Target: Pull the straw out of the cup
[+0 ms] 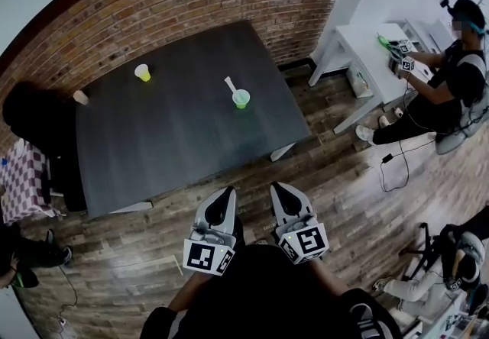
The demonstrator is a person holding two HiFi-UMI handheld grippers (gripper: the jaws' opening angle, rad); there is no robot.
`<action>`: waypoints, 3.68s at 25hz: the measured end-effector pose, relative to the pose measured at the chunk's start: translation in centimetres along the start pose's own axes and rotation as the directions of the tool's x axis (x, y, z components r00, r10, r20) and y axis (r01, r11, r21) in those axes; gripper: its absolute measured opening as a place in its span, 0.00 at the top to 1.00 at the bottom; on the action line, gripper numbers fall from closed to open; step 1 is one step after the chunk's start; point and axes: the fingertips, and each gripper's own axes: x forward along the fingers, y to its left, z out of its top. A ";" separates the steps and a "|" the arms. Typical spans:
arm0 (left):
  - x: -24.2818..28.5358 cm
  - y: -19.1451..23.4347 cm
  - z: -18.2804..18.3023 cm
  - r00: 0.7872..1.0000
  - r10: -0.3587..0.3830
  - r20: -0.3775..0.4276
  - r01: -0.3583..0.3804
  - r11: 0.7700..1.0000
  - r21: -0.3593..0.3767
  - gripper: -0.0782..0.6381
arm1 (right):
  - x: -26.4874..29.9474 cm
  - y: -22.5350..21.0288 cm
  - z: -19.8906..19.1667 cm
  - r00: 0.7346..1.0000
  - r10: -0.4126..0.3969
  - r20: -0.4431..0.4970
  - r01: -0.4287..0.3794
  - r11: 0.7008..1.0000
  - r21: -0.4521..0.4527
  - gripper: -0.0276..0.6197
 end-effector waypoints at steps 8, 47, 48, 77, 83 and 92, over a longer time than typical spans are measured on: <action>3.7 5.9 1.8 0.999 -0.040 0.002 0.040 0.999 0.000 0.89 | 6.7 -0.5 1.1 0.999 -0.053 -0.010 0.053 0.998 -0.017 0.95; 20.5 19.9 0.7 0.997 0.036 -0.064 -0.040 0.997 -0.072 0.89 | 29.0 -9.5 2.0 0.993 0.004 -0.116 -0.010 0.998 -0.055 0.95; 21.0 20.2 0.4 0.996 0.040 -0.073 -0.046 0.996 -0.082 0.89 | 29.5 -9.8 1.8 0.992 0.008 -0.124 -0.015 0.998 -0.055 0.95; 27.7 25.4 -11.2 0.947 0.135 -0.293 -0.188 0.969 -0.159 0.89 | 38.4 -16.9 -13.7 0.881 0.087 -0.464 -0.109 0.994 -0.020 0.95; 28.3 25.9 -12.6 0.941 0.153 -0.303 -0.215 0.959 -0.182 0.89 | 39.1 -17.2 -15.8 0.856 0.098 -0.508 -0.150 0.987 -0.061 0.94; 28.4 26.5 -14.6 0.934 0.180 -0.309 -0.240 0.956 -0.169 0.89 | 40.5 -17.3 -18.3 0.811 0.128 -0.571 -0.227 0.968 -0.105 0.82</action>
